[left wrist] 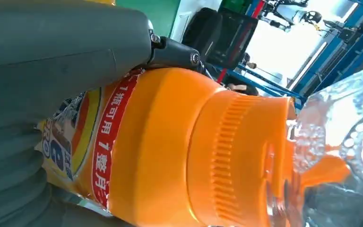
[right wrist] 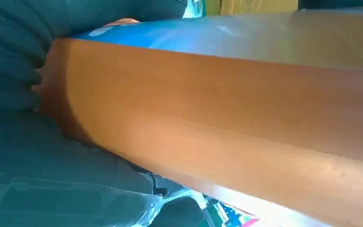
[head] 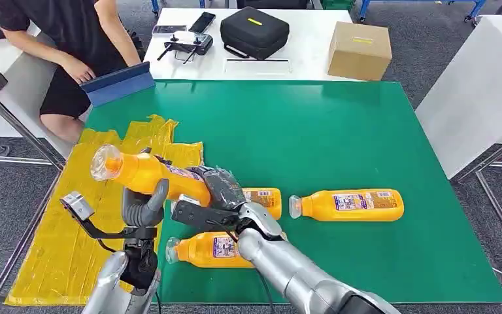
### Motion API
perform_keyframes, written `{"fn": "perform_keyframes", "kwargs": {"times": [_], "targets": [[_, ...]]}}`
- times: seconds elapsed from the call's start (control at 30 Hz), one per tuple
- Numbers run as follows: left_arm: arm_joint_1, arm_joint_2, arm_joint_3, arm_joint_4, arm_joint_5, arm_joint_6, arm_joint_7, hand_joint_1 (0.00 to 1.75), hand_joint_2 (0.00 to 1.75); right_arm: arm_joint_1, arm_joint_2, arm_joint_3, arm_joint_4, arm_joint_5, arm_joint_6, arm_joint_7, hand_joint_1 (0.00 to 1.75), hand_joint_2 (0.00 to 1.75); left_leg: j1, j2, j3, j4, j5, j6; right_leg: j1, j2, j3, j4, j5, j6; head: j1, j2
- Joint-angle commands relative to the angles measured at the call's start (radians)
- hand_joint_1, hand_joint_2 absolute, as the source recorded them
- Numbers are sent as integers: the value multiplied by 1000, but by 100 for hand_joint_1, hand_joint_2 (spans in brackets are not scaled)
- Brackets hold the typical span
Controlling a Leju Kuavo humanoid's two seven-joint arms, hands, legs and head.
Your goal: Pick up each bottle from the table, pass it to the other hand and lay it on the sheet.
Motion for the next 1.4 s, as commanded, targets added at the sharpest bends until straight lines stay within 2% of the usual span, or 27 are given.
{"fn": "perform_keyframes", "kwargs": {"times": [0.03, 0.23, 0.33, 0.43, 0.47, 0.5, 0.53, 0.77, 0.9, 0.93, 1.0, 1.13, 1.3, 1.4], "targets": [[-27, -1, -37, 41, 9, -30, 0, 175, 175, -61, 8, 88, 84, -3, 13, 18, 161, 175, 1, -1, 2, 1, -1, -4, 1, -1, 3, 0, -1, -3, 0, 0], [-9, 3, -16, 20, 13, -34, -4, 175, 175, -60, 8, 110, 78, -15, 19, 21, 161, 175, 1, -1, 2, 1, -1, -4, 1, -1, 3, 0, -1, -3, 0, 0], [9, 8, 2, 2, 15, -35, -7, 175, 175, -52, 8, 122, 70, -18, 20, 20, 171, 175, 1, 0, 1, 0, 0, -3, 0, 0, 1, 0, 0, -2, 0, 0], [33, 10, 25, -23, 12, -35, -10, 175, 175, -43, 8, 124, 57, -26, 13, 13, 166, 175, 1, 0, 2, 0, -1, -4, 1, 0, 3, 0, -1, -3, 0, 0], [43, 11, 32, -35, 7, -34, -15, 175, 175, -40, 8, 121, 48, -24, -5, 6, 14, 175, 2, 1, 2, 0, -1, -4, 1, 1, 3, -1, -1, -3, 0, 0], [52, 12, 39, -45, 5, -34, -17, 175, 175, -37, 8, 108, 35, -42, 6, -7, 0, 175, 1, 1, 1, 0, -1, -3, 1, 1, 2, -1, 0, -2, 0, 0], [56, 14, 41, -49, 6, -34, -17, 175, 175, -35, 8, 93, 25, -57, 10, -15, 0, 0, 1, 1, 1, 0, -1, -3, 1, 1, 1, 0, 0, -2, 0, 0], [56, 14, 41, -49, 6, -34, -17, 175, 175, -35, 8, 93, 25, -57, 10, -15, 0, 0, 1, 1, 1, 0, -1, -3, 1, 1, 1, 0, 0, -2, 0, 0], [80, 17, 57, -70, -1, -27, -31, 175, 175, -25, -6, 16, -38, -93, 23, -65, 0, 0, 1, 1, 1, 0, -1, -3, 1, 1, 1, 0, 0, -2, 0, 0], [101, 19, 73, -86, -3, -26, -40, 175, 175, 6, -48, -55, -171, -102, 48, -70, 0, 0, 1, 1, 1, 0, -1, -4, 1, 1, 2, 0, -1, -2, 0, 0], [112, 16, 87, -93, -1, -35, -44, 175, 175, 131, -130, -174, -465, -67, 77, -53, 0, 0, 1, 0, -1, 0, 0, -2, 0, -1, 0, 0, 0, -1, 0, 0], [123, 19, 91, -109, -1, -37, -44, 175, 175, 188, -153, -199, -568, -43, 98, -37, 0, 0, 1, -4, 0, 0, 0, -3, 1, -4, 1, -1, -1, -2, 0, 0], [123, 18, 92, -108, -1, -38, -44, 175, 175, 187, -146, -201, -561, -41, 101, -37, 0, 0, 1, -3, -2, 0, 0, -2, 1, -5, 0, -1, 0, -1, 0, 0], [128, 38, 107, -137, -47, -22, -68, 175, 175, 250, -174, -221, -672, -17, 107, -51, 0, 0, 1, -3, -1, 0, 0, -2, 0, -4, 0, -1, 0, -1, 0, 0]]}}
